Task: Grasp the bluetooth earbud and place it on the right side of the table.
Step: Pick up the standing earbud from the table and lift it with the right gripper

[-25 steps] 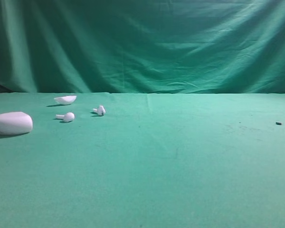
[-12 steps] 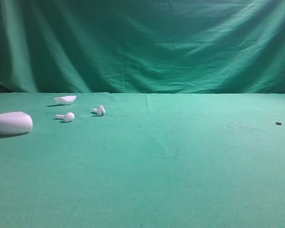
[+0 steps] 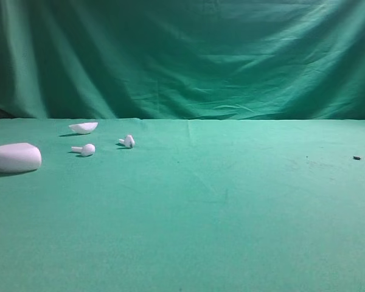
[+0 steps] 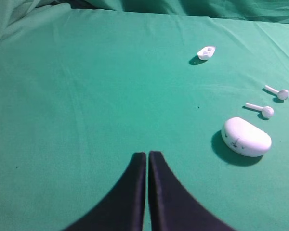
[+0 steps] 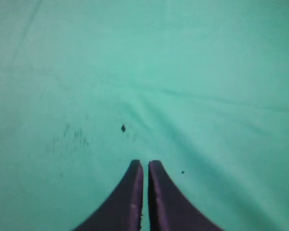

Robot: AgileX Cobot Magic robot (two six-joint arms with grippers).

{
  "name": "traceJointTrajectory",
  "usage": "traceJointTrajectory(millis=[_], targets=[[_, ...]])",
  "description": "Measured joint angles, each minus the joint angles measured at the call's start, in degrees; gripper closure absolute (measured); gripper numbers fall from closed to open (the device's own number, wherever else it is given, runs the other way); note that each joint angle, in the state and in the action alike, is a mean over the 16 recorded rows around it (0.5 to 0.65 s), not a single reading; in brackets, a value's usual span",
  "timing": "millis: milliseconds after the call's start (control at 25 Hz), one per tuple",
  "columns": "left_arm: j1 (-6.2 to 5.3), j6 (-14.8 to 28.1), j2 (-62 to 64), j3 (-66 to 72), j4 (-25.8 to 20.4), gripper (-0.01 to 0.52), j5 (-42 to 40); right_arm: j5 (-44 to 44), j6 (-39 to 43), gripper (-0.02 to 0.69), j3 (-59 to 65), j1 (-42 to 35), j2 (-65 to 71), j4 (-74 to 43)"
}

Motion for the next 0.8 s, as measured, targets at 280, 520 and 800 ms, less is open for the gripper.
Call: traceJointTrajectory(millis=[280, 520, 800], targets=[[0.0, 0.0, 0.0, 0.0, 0.0, 0.514, 0.0, 14.1, -6.6, 0.665, -21.0, 11.5, 27.1, 1.0], [0.0, 0.0, 0.0, 0.0, 0.0, 0.514, 0.0, 23.5, -11.1, 0.665, -43.4, 18.5, 50.2, 5.7], [0.0, 0.0, 0.0, 0.0, 0.0, 0.514, 0.0, 30.5, -16.9, 0.647, -66.9, 22.3, 70.1, 11.7]])
